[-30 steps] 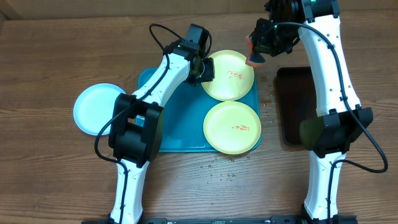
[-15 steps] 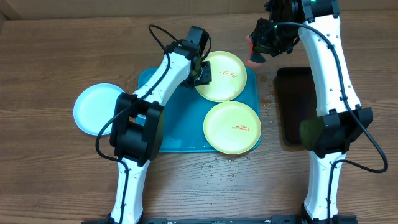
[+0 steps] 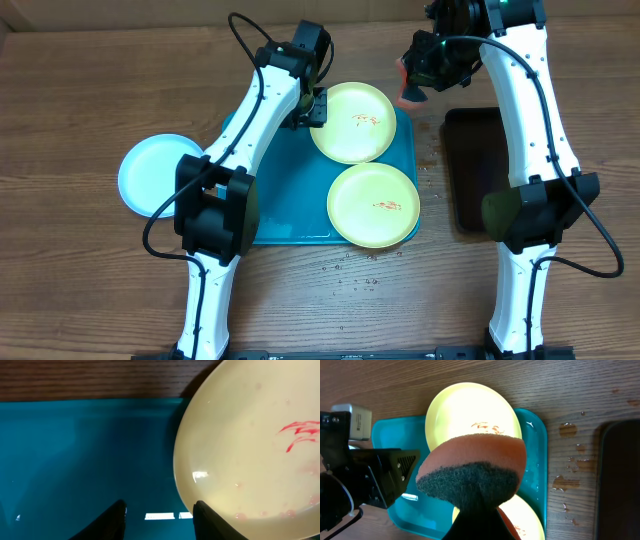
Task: Clean dirty plates on tray and stack at the side
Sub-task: 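Move left gripper to rear yellow plate and grasp its rim, then bring sponge with right gripper down onto the yellow plate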
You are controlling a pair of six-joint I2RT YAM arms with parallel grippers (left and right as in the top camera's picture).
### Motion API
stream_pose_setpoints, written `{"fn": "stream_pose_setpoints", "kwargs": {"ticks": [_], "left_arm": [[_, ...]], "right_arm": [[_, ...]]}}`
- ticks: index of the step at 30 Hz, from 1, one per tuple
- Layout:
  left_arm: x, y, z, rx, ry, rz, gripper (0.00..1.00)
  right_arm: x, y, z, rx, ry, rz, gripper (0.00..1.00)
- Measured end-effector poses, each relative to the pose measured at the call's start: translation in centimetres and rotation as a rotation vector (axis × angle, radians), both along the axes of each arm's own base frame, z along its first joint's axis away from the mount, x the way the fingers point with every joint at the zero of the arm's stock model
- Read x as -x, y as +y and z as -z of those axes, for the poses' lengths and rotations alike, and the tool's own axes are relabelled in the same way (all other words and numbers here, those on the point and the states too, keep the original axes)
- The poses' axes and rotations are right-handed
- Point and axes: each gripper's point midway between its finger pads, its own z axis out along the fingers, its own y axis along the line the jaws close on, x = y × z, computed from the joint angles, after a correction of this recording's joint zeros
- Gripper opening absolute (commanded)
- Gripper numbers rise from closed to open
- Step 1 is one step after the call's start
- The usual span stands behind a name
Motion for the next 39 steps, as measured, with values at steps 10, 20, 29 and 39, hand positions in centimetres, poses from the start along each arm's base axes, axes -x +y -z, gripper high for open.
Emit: {"fn": "stream_pose_setpoints", "kwargs": {"ticks": [10, 20, 29, 39], "left_arm": [[0.0, -1.1, 1.0, 0.076, 0.010, -0.075, 0.29], [0.8, -1.0, 4.2, 0.094, 0.039, -0.160, 0.27], [0.6, -1.8, 5.7, 0.147, 0.034, -0.180, 0.11], [-0.6, -2.2, 5.3, 0.186, -0.010, -0.183, 0.04]], "right_arm": [[0.0, 0.0, 0.0, 0.000, 0.001, 0.000, 0.04], [0.0, 0.0, 0.0, 0.000, 0.001, 0.000, 0.04], [0.2, 0.0, 0.1, 0.001, 0.007, 0.000, 0.04], [0.2, 0.0, 0.1, 0.002, 0.007, 0.000, 0.04]]}}
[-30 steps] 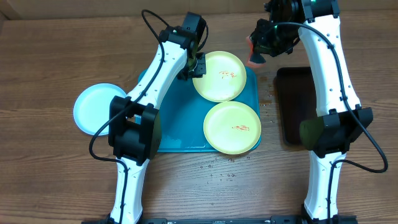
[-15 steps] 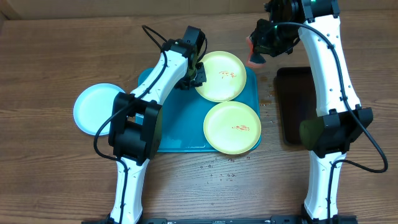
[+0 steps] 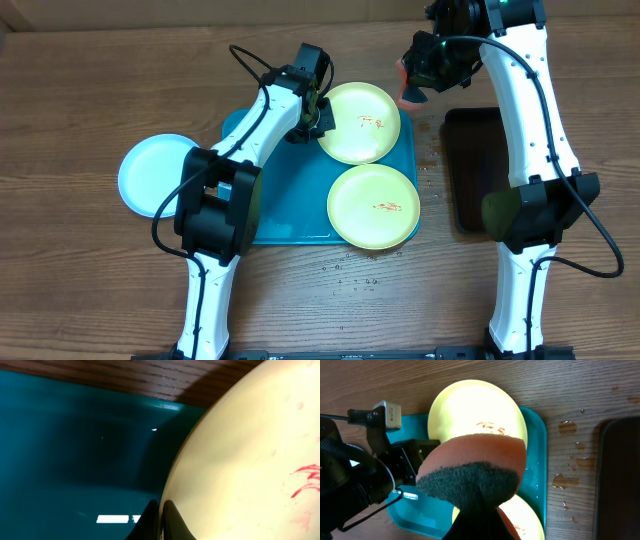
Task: Clean dirty plates on tray and stack at the side
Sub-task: 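Bring sponge with right gripper down onto the yellow plate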
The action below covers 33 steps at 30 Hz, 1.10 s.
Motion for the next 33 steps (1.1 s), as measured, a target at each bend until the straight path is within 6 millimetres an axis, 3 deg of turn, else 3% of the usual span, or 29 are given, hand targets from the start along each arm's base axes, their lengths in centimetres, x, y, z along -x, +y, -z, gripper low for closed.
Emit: {"fn": "stream_pose_setpoints", "kwargs": {"ticks": [4, 10, 15, 18, 25, 33], "left_arm": [[0.0, 1.6, -0.2, -0.006, 0.027, -0.023, 0.04], [0.1, 6.9, -2.7, -0.040, 0.097, -0.014, 0.04], [2.1, 9.7, -3.6, -0.026, 0.192, 0.086, 0.04], [3.7, 10.0, -3.5, -0.028, 0.247, 0.154, 0.04], [5.1, 10.5, -2.2, -0.076, 0.295, 0.198, 0.04], [5.0, 11.8, -1.1, -0.146, 0.293, 0.161, 0.04]], "right_arm": [[0.0, 0.0, 0.0, 0.000, -0.001, 0.000, 0.04], [-0.4, 0.2, -0.1, -0.004, -0.020, -0.003, 0.04], [-0.8, 1.3, -0.3, -0.004, -0.050, -0.023, 0.04], [-1.0, 3.2, 0.0, -0.008, -0.074, -0.059, 0.04], [0.8, 9.3, 3.5, -0.009, -0.028, -0.164, 0.04], [2.4, 12.8, 8.4, -0.006, 0.036, -0.181, 0.04]]}}
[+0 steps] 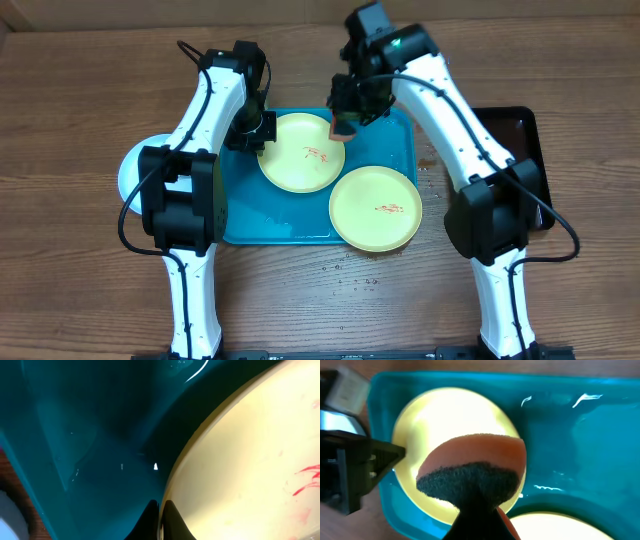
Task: Clean dirty plates on tray and stack at the side
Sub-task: 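Bring sponge with right gripper down onto the yellow plate, then scrub yellow plate with sponge while left gripper holds its rim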
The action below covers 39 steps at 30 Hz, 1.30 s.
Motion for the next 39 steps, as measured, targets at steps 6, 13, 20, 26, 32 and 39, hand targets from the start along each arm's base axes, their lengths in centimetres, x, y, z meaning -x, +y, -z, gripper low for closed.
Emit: {"fn": "stream_pose_setpoints", "kwargs": {"ticks": [6, 13, 20, 26, 32, 39], "left_arm": [[-0.1, 0.1, 0.0, 0.000, -0.002, -0.006, 0.04], [-0.2, 0.5, -0.1, 0.053, 0.005, -0.023, 0.04], [0.0, 0.8, -0.1, 0.089, 0.013, 0.016, 0.04], [0.6, 0.6, -0.2, 0.107, 0.032, 0.075, 0.04], [0.8, 0.6, -0.3, 0.112, 0.040, 0.098, 0.04], [0.8, 0.6, -0.3, 0.112, 0.040, 0.099, 0.04]], "right_arm": [[0.7, 1.3, 2.9, 0.001, 0.026, 0.007, 0.04], [0.9, 2.2, 5.4, -0.002, 0.024, 0.015, 0.04], [1.0, 2.2, 7.7, 0.007, 0.023, 0.041, 0.04], [0.1, 2.6, 8.5, -0.016, -0.013, 0.061, 0.04], [0.2, 2.5, 9.3, -0.015, 0.001, 0.087, 0.04], [0.4, 2.9, 10.7, -0.026, 0.037, 0.102, 0.04]]}}
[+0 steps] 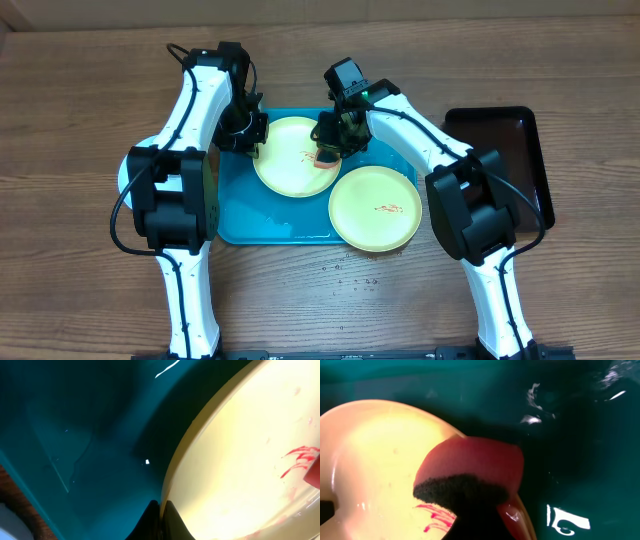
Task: Clean dirty plates on tray and stack at the side
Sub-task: 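Scrub yellow plate with sponge while left gripper holds its rim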
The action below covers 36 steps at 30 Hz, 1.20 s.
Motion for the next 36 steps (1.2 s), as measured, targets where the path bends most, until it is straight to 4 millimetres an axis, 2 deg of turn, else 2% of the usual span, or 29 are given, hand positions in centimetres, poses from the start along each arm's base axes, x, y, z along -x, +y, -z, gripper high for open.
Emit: {"fn": "stream_pose_setpoints", "kwargs": {"ticks": [7, 15, 19, 24, 26, 31, 34, 36], "left_arm": [[0.0, 0.1, 0.0, -0.005, -0.001, 0.000, 0.04], [0.0, 0.3, 0.2, -0.014, 0.000, 0.005, 0.04], [0.0, 0.3, 0.2, -0.015, 0.000, 0.007, 0.04], [0.0, 0.0, 0.2, -0.002, -0.003, 0.009, 0.04], [-0.1, -0.1, 0.2, 0.003, -0.006, 0.009, 0.04], [0.0, -0.4, 0.2, 0.006, -0.005, 0.014, 0.04], [-0.1, -0.5, 0.1, 0.013, -0.005, 0.013, 0.04], [0.0, -0.7, 0.1, 0.021, -0.005, 0.014, 0.04]], "right_arm": [[0.3, 2.3, -0.3, -0.096, 0.006, -0.039, 0.04], [4.8, 7.9, -0.7, -0.163, 0.045, -0.176, 0.04], [5.8, 9.0, -0.8, -0.173, 0.053, -0.205, 0.04], [5.1, 7.2, -0.6, -0.156, 0.075, -0.167, 0.04], [4.3, 5.7, -0.4, -0.133, 0.088, -0.132, 0.04], [1.4, 0.2, 0.0, -0.021, 0.084, -0.017, 0.04], [0.2, -2.1, 0.2, 0.035, 0.069, 0.025, 0.04], [-0.2, -2.6, 0.3, 0.056, 0.056, 0.030, 0.04]]}}
